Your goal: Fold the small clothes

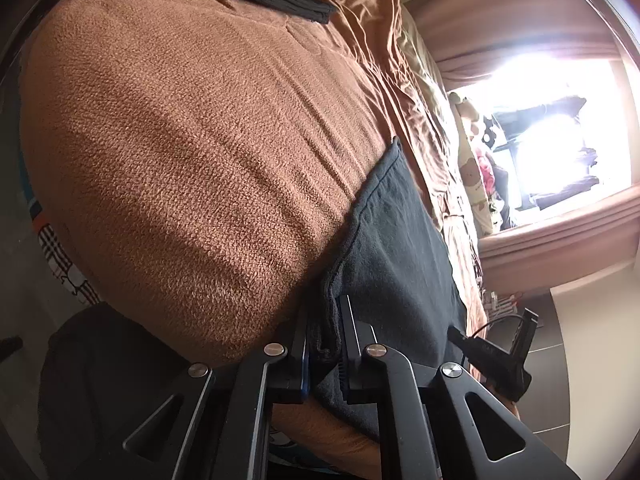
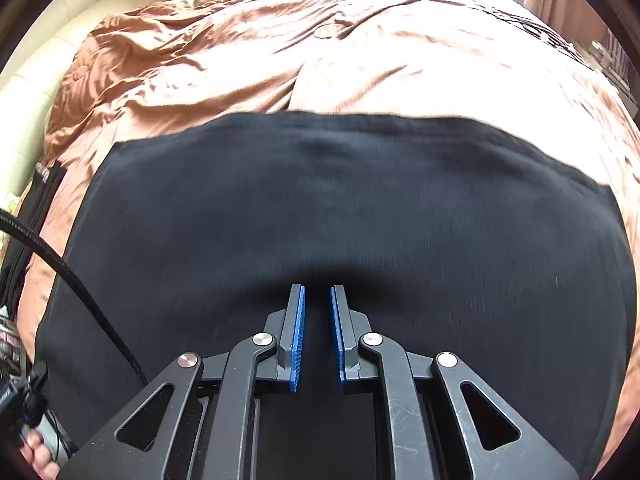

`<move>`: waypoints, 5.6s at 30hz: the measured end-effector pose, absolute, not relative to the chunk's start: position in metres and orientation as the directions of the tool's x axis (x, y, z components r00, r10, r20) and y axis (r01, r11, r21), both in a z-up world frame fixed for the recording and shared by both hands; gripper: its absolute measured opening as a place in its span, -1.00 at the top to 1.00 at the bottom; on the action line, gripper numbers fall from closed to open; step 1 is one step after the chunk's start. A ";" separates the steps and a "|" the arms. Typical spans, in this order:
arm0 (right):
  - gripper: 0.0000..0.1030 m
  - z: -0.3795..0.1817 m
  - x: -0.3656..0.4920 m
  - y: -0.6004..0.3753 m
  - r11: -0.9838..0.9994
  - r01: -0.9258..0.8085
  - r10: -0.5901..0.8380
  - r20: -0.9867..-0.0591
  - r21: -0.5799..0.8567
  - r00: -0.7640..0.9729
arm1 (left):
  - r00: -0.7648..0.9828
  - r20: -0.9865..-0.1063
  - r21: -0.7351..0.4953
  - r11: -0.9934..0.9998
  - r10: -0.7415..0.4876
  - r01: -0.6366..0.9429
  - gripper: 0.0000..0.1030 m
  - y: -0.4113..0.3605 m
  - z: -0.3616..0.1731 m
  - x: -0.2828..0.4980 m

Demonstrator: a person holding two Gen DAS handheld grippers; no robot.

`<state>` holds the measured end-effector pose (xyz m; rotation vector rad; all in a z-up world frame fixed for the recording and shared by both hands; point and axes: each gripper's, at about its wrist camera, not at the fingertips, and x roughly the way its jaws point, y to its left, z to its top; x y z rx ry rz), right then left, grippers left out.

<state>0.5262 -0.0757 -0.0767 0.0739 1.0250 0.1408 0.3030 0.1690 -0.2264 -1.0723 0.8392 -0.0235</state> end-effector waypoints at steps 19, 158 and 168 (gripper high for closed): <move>0.85 -0.079 0.604 -0.064 0.995 -0.068 0.097 -0.861 0.072 0.500 | 0.716 -0.556 -0.814 0.449 -0.423 -0.368 0.85 0.175 -0.231 0.295; 0.98 -0.053 0.367 -0.279 0.953 -0.215 0.300 -0.770 0.214 0.562 | 0.268 -0.815 -0.523 0.851 -0.514 0.042 0.16 -0.122 -0.189 0.395; 0.98 -0.051 0.327 -0.304 0.960 -0.148 0.280 -0.770 0.239 0.573 | 0.252 -0.822 -0.509 0.857 -0.511 0.079 0.16 -0.127 -0.188 0.382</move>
